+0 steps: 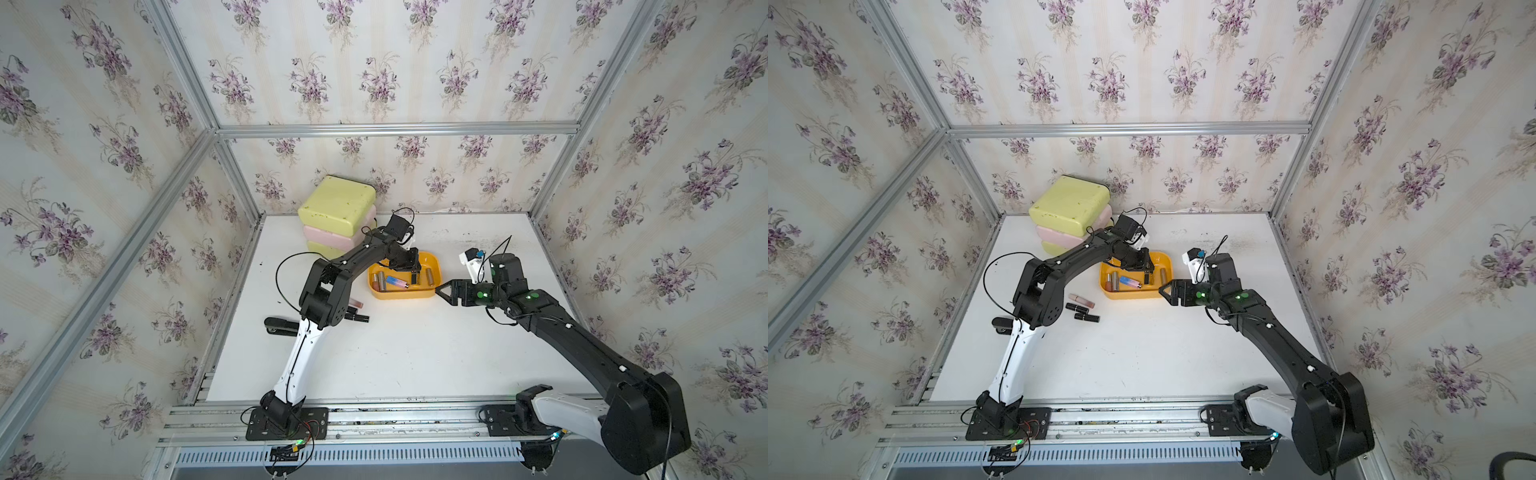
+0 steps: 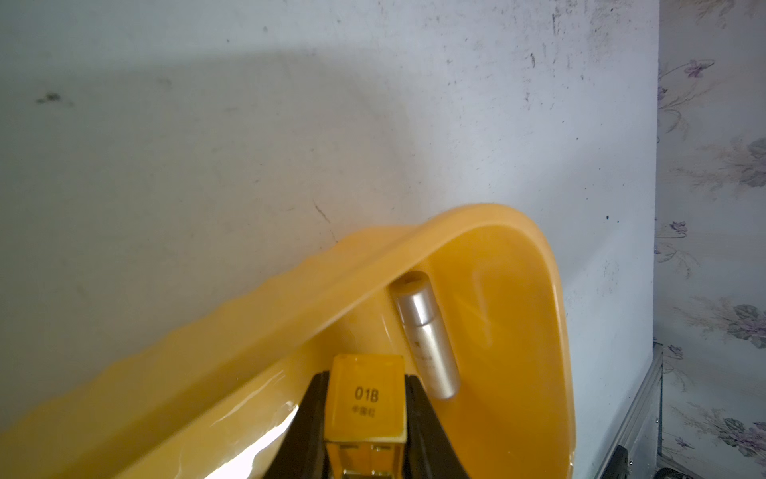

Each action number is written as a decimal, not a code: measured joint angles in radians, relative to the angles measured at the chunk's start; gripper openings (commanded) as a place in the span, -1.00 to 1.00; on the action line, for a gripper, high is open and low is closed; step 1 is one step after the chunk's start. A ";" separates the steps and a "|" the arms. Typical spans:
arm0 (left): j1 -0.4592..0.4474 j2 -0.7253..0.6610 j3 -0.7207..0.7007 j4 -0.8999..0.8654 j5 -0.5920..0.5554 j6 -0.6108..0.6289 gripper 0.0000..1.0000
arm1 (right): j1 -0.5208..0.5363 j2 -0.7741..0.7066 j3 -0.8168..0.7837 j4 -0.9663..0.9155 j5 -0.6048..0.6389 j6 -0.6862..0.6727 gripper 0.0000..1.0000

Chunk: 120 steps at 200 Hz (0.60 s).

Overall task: Put the lipstick into the storage box
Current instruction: Place the lipstick in the storage box.

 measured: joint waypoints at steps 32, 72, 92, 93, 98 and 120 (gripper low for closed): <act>0.001 0.021 0.024 0.008 0.011 -0.018 -0.38 | 0.000 -0.006 -0.001 0.002 0.000 -0.002 0.78; 0.001 0.038 0.032 0.011 0.010 -0.023 -0.07 | 0.000 -0.011 -0.001 0.003 0.000 -0.002 0.79; 0.001 0.039 0.033 0.011 0.010 -0.025 0.02 | 0.000 -0.013 -0.001 0.002 0.001 -0.002 0.78; 0.001 0.039 0.033 0.011 0.010 -0.025 0.03 | 0.000 -0.014 -0.001 0.003 0.001 -0.002 0.78; 0.001 0.039 0.033 0.012 0.010 -0.025 0.04 | 0.000 -0.014 -0.001 0.003 0.001 -0.002 0.78; 0.001 0.040 0.033 0.011 0.013 -0.026 0.09 | 0.000 -0.020 -0.001 0.002 0.003 -0.002 0.79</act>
